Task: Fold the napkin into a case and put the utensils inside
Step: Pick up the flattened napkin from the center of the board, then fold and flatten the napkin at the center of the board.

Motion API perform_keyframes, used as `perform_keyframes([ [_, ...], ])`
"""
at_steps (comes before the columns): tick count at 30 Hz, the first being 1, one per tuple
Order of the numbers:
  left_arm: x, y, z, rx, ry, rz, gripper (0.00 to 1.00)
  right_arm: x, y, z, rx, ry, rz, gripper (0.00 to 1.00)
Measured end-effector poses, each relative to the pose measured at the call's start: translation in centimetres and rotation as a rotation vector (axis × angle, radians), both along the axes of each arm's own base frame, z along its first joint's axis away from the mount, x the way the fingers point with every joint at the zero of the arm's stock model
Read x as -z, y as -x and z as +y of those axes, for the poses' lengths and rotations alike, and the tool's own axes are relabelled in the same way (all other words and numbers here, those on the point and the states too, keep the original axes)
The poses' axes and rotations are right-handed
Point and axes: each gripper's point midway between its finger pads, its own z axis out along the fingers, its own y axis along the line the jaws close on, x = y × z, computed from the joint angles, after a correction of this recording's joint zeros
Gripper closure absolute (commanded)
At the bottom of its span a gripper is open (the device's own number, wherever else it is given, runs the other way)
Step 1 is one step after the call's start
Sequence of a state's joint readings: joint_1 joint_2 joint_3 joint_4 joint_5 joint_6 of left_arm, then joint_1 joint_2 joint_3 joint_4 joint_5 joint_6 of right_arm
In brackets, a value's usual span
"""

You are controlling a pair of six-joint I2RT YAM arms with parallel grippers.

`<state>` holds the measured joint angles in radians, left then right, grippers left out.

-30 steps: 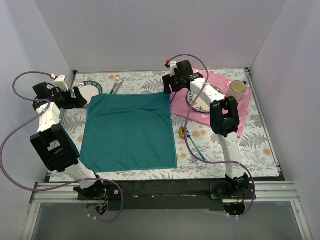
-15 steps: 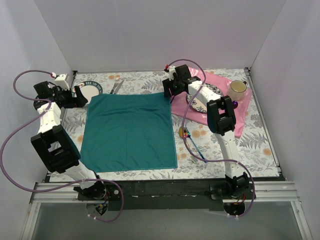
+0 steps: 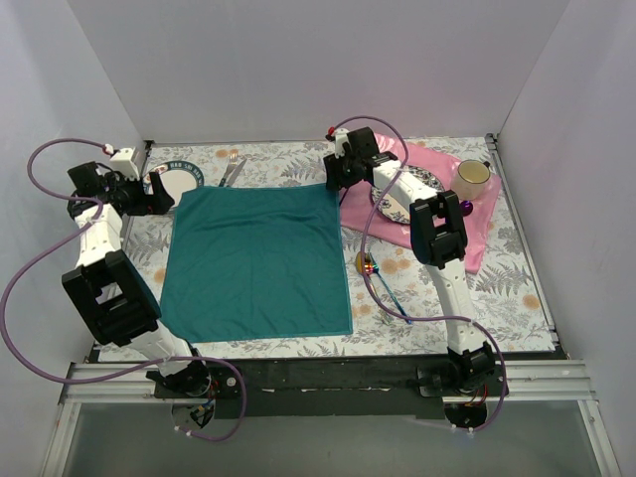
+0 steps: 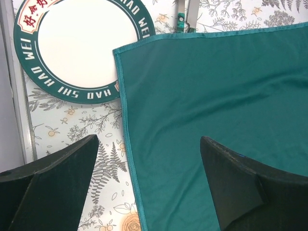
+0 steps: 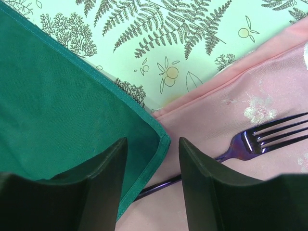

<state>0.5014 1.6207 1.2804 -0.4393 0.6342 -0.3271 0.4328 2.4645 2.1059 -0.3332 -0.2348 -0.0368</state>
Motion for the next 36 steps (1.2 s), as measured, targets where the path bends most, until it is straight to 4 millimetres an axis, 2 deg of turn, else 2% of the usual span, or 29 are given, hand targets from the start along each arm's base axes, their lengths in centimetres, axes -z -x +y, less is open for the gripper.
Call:
perform_keyframes([
  [3, 0.4, 0.2, -0.1, 0.001, -0.001, 0.008, 0.13, 0.0, -0.1, 0.0, 0.0, -0.001, 0.0, 0.6],
  [6, 0.7, 0.3, -0.1, 0.001, -0.003, 0.015, 0.13, 0.0, -0.3, 0.2, -0.001, -0.004, -0.007, 0.83],
  [7, 0.7, 0.4, -0.1, 0.001, -0.003, 0.016, 0.14, -0.1, -0.3, 0.2, -0.003, -0.006, -0.007, 0.97],
  [12, 0.8, 0.6, -0.1, -0.001, -0.013, 0.018, 0.13, -0.3, 0.2, 1.0, -0.04, -0.043, 0.007, 0.99],
  [16, 0.7, 0.8, 0.0, -0.006, -0.016, 0.022, 0.11, -0.9, 2.1, 2.2, -0.126, -0.082, 0.019, 0.99],
  [19, 0.8, 1.4, -0.4, -0.005, 0.006, 0.062, 0.09, -2.6, 5.0, 4.1, -0.231, -0.098, 0.019, 0.99],
  [20, 0.7, 1.6, -0.5, -0.004, 0.01, 0.069, 0.06, -3.2, 5.9, 4.7, -0.264, -0.102, 0.014, 0.99],
  [21, 0.5, 1.7, -0.5, -0.005, 0.014, 0.076, 0.02, -4.2, 7.1, 5.7, -0.308, -0.108, 0.006, 0.99],
  [25, 0.0, 2.3, -0.5, -0.003, 0.034, 0.096, 0.02, -8.0, 12.5, 9.4, -0.495, -0.118, -0.051, 0.99],
  [26, 0.1, 2.6, -0.4, -0.002, 0.039, 0.104, 0.02, -8.6, 14.7, 10.6, -0.557, -0.114, -0.059, 0.99],
  [29, 0.5, 3.7, 0.2, -0.006, 0.053, 0.133, 0.02, -9.0, 20.7, 12.0, -0.708, -0.09, -0.054, 0.99],
  [32, 1.0, 5.3, 1.1, -0.003, 0.064, 0.161, 0.02, -7.3, 25.9, 11.1, -0.813, -0.046, 0.015, 0.99],
  [36, 1.5, 7.7, 2.7, 0.003, 0.073, 0.185, 0.02, -4.0, 29.7, 7.0, -0.852, 0.027, 0.133, 0.99],
])
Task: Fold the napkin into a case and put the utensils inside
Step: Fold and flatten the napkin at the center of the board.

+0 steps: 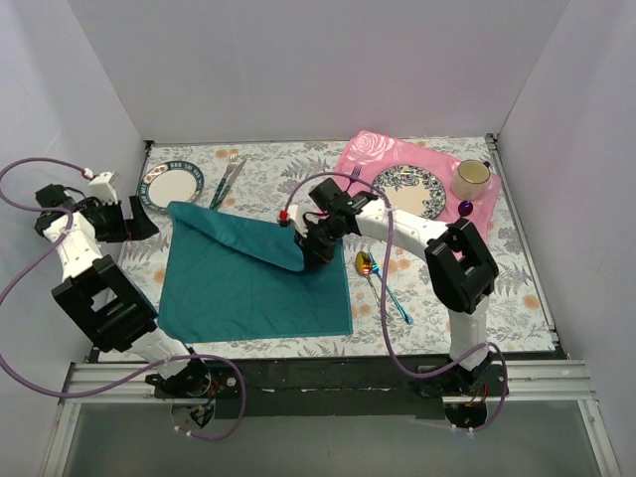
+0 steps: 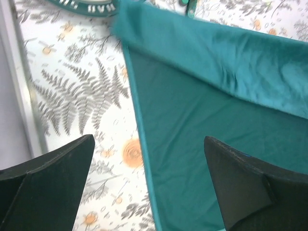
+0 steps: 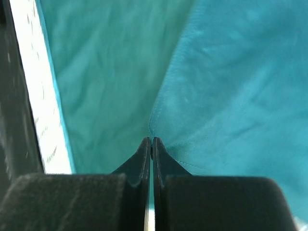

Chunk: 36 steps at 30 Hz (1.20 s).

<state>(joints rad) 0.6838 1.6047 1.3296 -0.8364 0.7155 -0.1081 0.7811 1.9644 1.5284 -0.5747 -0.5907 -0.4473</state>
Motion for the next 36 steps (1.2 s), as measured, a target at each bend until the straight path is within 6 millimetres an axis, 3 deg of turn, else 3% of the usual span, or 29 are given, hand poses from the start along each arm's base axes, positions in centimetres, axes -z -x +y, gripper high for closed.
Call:
perform_keyframes([
  [4, 0.1, 2.1, 1.4, 0.027, -0.015, 0.003, 0.02, 0.9, 2.0, -3.6, 0.002, 0.063, 0.042, 0.99],
  [9, 0.2, 3.1, 2.2, 0.088, -0.066, -0.037, 0.02, -0.5, 2.2, -4.4, 0.001, 0.044, 0.03, 0.99],
  [17, 2.6, 6.9, -1.0, 0.297, -0.183, -0.071, 0.02, -0.9, 0.1, -5.8, 0.073, 0.026, 0.046, 0.99],
  [22, 2.7, 6.6, -0.8, 0.244, -0.166, -0.06, 0.02, -0.8, -0.5, -5.8, 0.094, 0.023, 0.037, 0.99],
  [26, 4.1, 6.1, -0.1, 0.104, -0.166, -0.01, 0.02, -0.7, -0.7, -6.0, 0.099, 0.025, 0.006, 0.99],
  [34, 5.6, 6.0, -1.8, 0.029, -0.233, 0.076, 0.02, -0.4, -1.0, -6.5, 0.066, 0.063, -0.052, 0.99],
  [35, 5.8, 6.0, -1.8, 0.024, -0.23, 0.087, 0.03, -0.3, -1.0, -6.6, 0.064, 0.068, -0.053, 0.99],
  [36, 6.0, 6.1, -1.7, 0.012, -0.227, 0.1, 0.1, -0.1, -1.0, -6.7, 0.062, 0.075, -0.056, 0.99],
])
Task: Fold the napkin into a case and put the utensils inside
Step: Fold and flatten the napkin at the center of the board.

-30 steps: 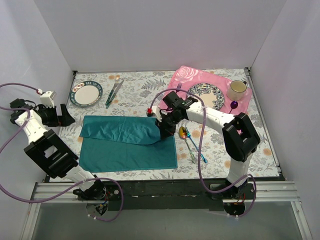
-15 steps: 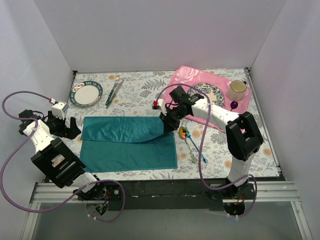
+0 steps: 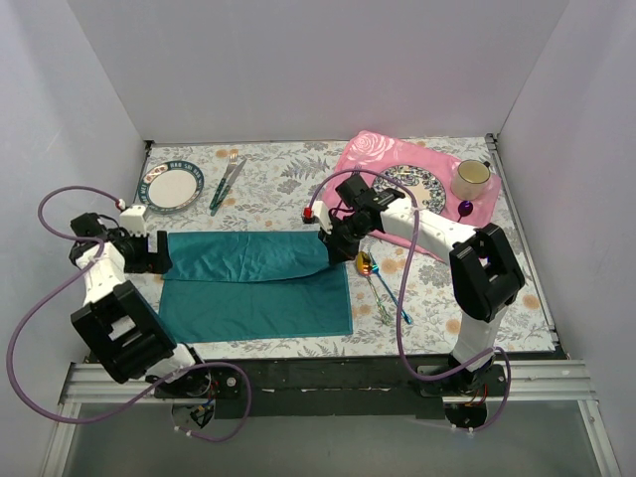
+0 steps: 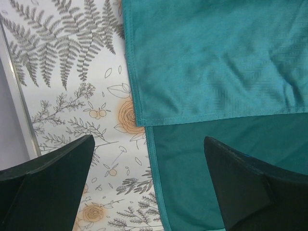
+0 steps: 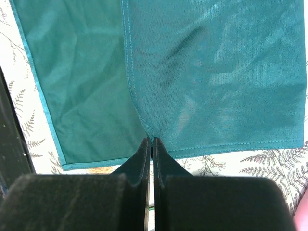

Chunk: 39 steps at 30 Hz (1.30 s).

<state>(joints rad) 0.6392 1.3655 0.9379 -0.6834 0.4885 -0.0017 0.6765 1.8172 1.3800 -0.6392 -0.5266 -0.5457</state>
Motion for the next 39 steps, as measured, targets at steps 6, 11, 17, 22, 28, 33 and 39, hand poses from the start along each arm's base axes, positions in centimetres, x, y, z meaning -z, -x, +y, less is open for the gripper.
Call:
perform_keyframes([
  [6, 3.6, 0.4, 0.8, -0.093, 0.058, 0.126, 0.6, 0.4, 0.0, -0.2, -0.002, 0.023, -0.014, 0.99],
  [11, 4.5, 0.8, 0.8, -0.128, 0.062, 0.15, 0.63, 0.5, 0.1, -0.3, -0.004, 0.037, -0.016, 0.99],
  [17, 5.3, 0.6, 1.0, -0.163, 0.065, 0.162, 0.68, 0.7, 0.2, -0.2, -0.007, 0.046, -0.019, 0.99],
  [22, 6.3, 0.6, 0.9, -0.172, 0.062, 0.192, 0.68, 0.9, 0.2, -0.2, -0.006, 0.052, -0.017, 0.99],
  [28, 7.3, 0.6, 0.6, -0.176, 0.064, 0.213, 0.69, 1.2, 0.4, -0.2, -0.01, 0.058, -0.011, 0.99],
  [33, 7.7, 0.5, 0.6, -0.181, 0.057, 0.214, 0.75, 1.4, 0.4, -0.2, -0.011, 0.062, -0.007, 0.99],
  [39, 7.7, 0.4, 0.8, -0.185, 0.046, 0.211, 0.8, 1.3, 0.3, -0.1, -0.011, 0.061, -0.009, 0.99],
])
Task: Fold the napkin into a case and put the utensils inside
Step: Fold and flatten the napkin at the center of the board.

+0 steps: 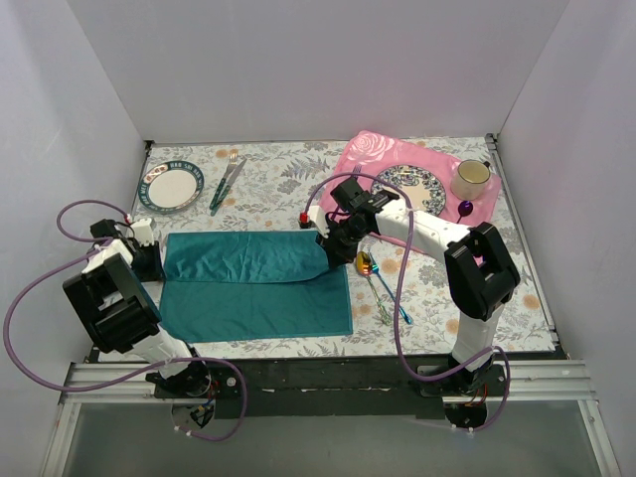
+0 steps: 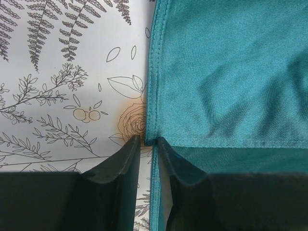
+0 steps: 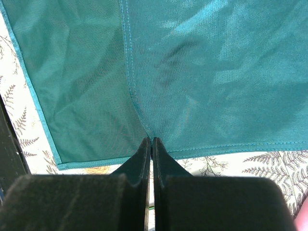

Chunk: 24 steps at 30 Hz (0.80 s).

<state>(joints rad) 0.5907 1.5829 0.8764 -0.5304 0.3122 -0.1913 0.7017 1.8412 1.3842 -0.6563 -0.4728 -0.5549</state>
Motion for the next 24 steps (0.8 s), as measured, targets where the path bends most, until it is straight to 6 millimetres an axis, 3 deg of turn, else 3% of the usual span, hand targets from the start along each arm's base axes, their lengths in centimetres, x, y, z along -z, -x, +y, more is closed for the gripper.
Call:
perform_keyframes([
  [10, 0.1, -0.3, -0.1, -0.007, 0.004, -0.003, 0.81, 0.0, 0.0, 0.0, 0.0, 0.0, 0.0, 0.99],
  [14, 0.1, -0.6, -0.3, -0.001, -0.002, -0.007, 0.76, 0.2, -0.2, 0.2, -0.001, 0.001, 0.002, 0.99],
  [18, 0.1, -1.0, -0.3, 0.003, -0.01, -0.015, 0.98, 0.1, -0.2, 0.3, -0.001, 0.0, 0.001, 0.99],
  [24, 0.1, -1.1, -0.4, 0.005, -0.011, -0.019, 1.0, 0.1, -0.2, 0.3, -0.001, 0.0, 0.001, 0.99],
])
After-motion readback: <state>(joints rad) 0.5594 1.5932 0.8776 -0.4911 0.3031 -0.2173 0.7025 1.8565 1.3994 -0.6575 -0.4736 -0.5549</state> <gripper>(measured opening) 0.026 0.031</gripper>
